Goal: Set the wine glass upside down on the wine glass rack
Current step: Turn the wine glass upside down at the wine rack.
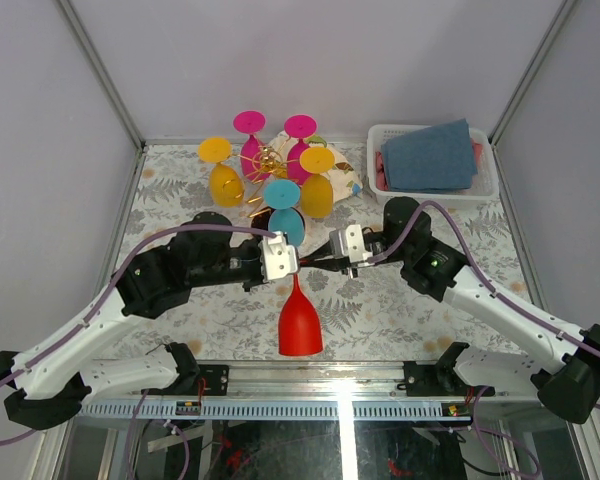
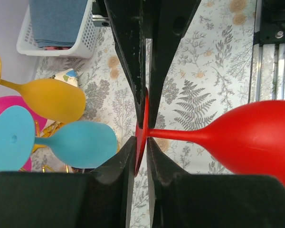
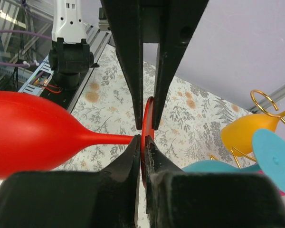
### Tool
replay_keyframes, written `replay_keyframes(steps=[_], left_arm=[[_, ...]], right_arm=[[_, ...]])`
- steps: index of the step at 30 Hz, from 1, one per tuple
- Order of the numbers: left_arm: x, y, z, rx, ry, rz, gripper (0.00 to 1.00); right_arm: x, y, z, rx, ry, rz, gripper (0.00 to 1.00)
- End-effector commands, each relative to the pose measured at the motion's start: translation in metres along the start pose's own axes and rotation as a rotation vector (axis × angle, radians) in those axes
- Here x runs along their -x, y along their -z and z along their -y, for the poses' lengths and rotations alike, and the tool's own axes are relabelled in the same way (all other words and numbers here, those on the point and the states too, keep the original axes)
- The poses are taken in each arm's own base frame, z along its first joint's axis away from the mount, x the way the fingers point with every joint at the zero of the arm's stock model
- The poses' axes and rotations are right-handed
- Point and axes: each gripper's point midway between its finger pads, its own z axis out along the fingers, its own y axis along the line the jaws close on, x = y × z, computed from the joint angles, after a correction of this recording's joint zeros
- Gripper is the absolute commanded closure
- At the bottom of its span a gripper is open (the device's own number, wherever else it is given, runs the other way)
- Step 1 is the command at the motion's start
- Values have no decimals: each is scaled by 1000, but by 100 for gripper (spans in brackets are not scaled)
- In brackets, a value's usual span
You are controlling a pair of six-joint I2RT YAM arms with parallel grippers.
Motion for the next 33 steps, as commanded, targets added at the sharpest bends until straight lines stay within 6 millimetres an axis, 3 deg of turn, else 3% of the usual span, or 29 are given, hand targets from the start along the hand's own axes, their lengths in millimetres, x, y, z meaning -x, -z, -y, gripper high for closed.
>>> replay_keyframes(steps=[1, 10, 17, 23, 25, 26, 28, 33], left_arm=[[21, 9, -7, 25, -13, 64, 83], [43, 26, -25, 160, 73, 173, 56], [53, 55, -52, 376, 270, 293, 44], [52, 74, -55, 458, 412, 390, 35], [49, 76, -53, 464, 446, 410, 31], [48, 76, -51, 462, 462, 420, 21], [47, 73, -48, 444, 482, 431, 10], [47, 60, -44, 405, 510, 421, 2]], right_arm=[[17, 4, 13, -33, 102, -5, 98], [4, 7, 17, -55, 88, -79, 100], [2, 16, 28, -178, 197, -74, 100], [9, 26, 50, -343, 292, -53, 100], [14, 30, 60, -398, 303, -47, 100], [17, 32, 64, -421, 310, -42, 100], [23, 35, 70, -460, 328, -29, 100], [36, 44, 78, -539, 395, 19, 100]])
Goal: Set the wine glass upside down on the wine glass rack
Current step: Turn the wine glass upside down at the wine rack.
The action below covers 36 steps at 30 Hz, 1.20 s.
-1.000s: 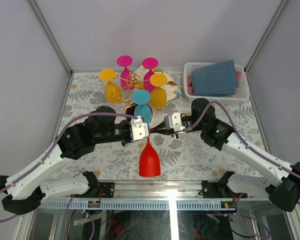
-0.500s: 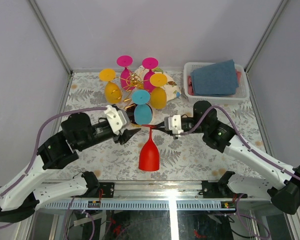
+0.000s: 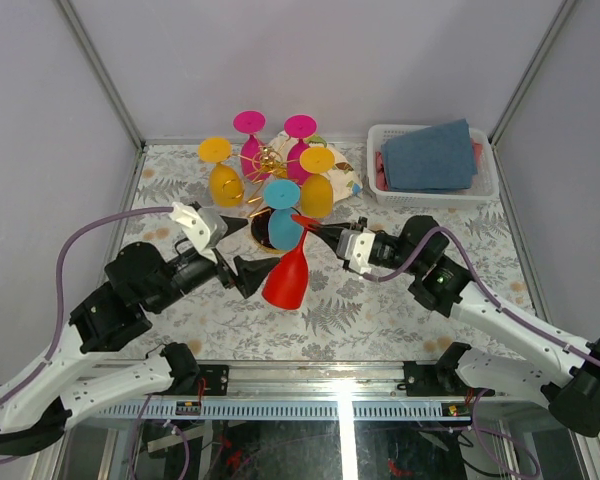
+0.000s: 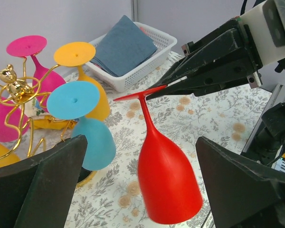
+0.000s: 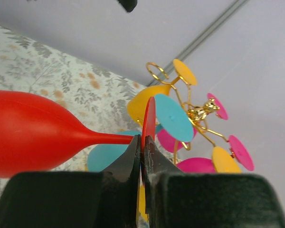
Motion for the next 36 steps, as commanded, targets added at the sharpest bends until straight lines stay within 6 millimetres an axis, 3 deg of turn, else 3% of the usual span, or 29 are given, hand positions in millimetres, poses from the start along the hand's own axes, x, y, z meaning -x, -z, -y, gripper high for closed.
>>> replay_keyframes(steps=[1, 5, 13, 25, 31, 36], left_arm=[[12, -12, 5, -11, 64, 54, 2], [11, -22, 7, -18, 97, 51, 2], [16, -39, 22, -83, 175, 61, 3], [17, -54, 27, -101, 186, 57, 2], [15, -65, 24, -82, 182, 45, 33], [15, -68, 21, -65, 193, 58, 42]], right_arm=[[39, 8, 38, -178, 107, 125, 100], [52, 12, 45, -219, 125, 177, 100], [54, 20, 44, -236, 134, 184, 100], [62, 28, 44, -243, 130, 196, 100], [70, 29, 41, -224, 118, 230, 100], [76, 30, 38, -215, 110, 260, 100]])
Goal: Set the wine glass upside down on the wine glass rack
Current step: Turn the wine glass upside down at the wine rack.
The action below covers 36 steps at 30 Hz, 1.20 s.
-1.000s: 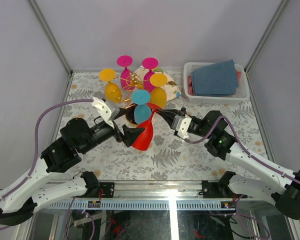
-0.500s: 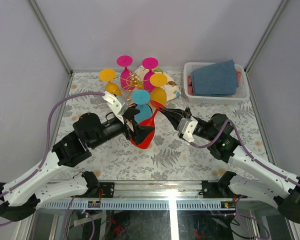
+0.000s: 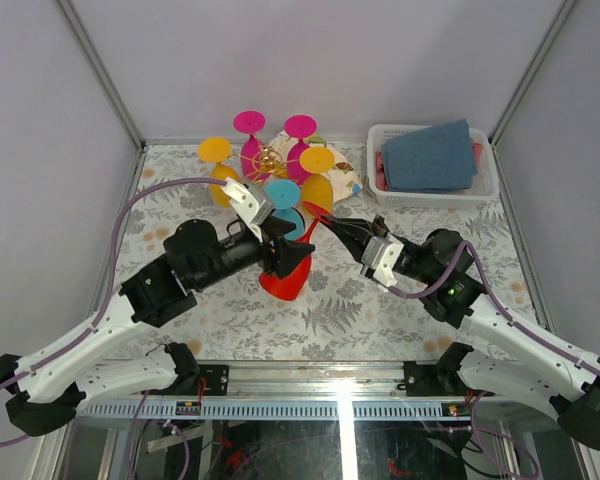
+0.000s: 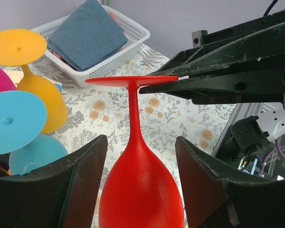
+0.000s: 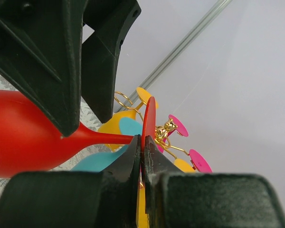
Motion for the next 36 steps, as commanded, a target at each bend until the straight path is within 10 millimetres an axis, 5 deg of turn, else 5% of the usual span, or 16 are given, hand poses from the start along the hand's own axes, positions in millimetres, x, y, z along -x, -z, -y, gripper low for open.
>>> replay_keyframes(steps=[1, 13, 25, 36], left_arm=[[33, -1, 2, 5, 9, 118, 43], [28, -13, -1, 12, 7, 115, 55], [20, -17, -2, 14, 10, 95, 99], [9, -12, -5, 21, 12, 85, 100]], right_arm=[[35, 0, 13, -37, 17, 123, 100], [52, 3, 8, -3, -10, 181, 100], [48, 2, 11, -18, -26, 164, 100], [37, 0, 17, -49, -28, 109, 100]])
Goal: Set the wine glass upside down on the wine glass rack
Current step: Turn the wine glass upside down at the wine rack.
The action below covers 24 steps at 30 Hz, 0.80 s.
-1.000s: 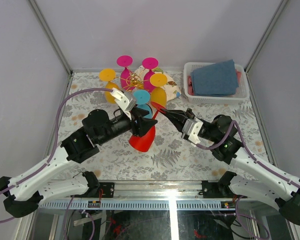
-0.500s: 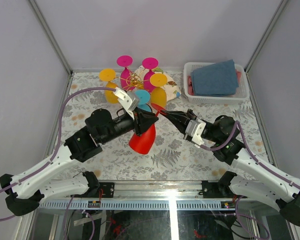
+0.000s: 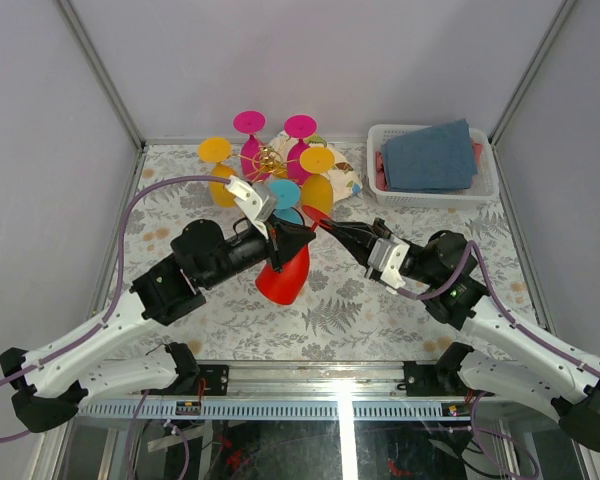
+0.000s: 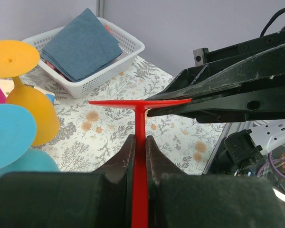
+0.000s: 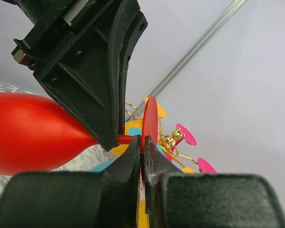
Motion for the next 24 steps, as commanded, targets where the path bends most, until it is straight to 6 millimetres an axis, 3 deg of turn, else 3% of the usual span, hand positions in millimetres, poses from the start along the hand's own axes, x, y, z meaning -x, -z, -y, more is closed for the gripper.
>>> replay_keyframes(steps=[1, 6, 10, 13, 19, 24], left_arm=[[3, 3, -6, 23, -23, 32, 97], [-3, 1, -9, 33, -21, 18, 64], [-7, -1, -9, 35, -17, 9, 61], [-9, -2, -10, 38, -12, 6, 68], [-14, -4, -10, 33, -12, -9, 99], [-14, -1, -12, 44, -6, 2, 100]], right_arm=[[24, -2, 20, -67, 27, 59, 100], [27, -2, 21, -73, 29, 76, 100], [27, -2, 20, -73, 25, 83, 100], [27, -1, 20, -75, 26, 84, 100], [28, -1, 21, -81, 28, 83, 100], [24, -2, 19, -68, 21, 62, 99]])
